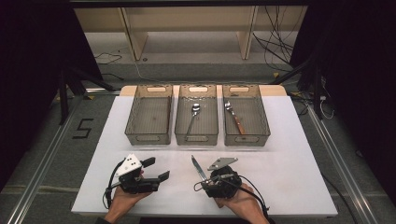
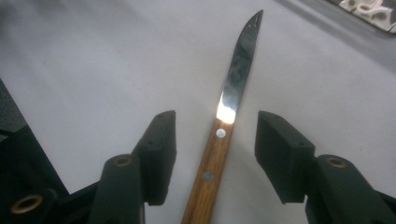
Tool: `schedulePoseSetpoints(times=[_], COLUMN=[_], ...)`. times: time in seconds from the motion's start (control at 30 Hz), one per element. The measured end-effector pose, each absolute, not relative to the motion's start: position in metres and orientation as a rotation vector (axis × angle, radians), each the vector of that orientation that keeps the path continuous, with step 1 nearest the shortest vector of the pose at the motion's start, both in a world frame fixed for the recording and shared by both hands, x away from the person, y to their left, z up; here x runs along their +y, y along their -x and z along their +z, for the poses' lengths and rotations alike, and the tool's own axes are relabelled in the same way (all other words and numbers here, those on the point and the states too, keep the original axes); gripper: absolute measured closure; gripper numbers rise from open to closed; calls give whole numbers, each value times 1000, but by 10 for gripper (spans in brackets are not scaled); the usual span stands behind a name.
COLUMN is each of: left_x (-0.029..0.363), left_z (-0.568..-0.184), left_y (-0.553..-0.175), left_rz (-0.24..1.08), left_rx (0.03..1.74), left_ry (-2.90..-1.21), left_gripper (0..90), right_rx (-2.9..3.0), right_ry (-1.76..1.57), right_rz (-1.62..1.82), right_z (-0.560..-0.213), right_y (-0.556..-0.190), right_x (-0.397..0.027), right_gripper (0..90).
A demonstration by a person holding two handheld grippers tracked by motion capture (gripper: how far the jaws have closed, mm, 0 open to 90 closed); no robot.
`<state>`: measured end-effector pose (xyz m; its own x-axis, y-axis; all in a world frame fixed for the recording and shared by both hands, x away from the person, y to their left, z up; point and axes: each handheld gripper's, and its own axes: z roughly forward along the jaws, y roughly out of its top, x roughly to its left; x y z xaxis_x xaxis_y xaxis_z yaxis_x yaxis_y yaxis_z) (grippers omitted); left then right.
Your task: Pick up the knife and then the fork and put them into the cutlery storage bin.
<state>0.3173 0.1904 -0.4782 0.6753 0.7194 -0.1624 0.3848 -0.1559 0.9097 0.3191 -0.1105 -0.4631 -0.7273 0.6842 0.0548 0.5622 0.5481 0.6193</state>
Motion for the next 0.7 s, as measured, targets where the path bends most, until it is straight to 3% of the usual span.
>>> schedulePoseSetpoints(times=[0.7], left_x=[189], left_z=[-478], left_y=[-317], left_rz=[377], left_rx=[880], left_ry=[-1779], left_gripper=[194], right_rx=[2577], right_ry=[-986], right_rz=[810], right_z=[-483], right_y=[-310], right_x=[-96], right_gripper=[765])
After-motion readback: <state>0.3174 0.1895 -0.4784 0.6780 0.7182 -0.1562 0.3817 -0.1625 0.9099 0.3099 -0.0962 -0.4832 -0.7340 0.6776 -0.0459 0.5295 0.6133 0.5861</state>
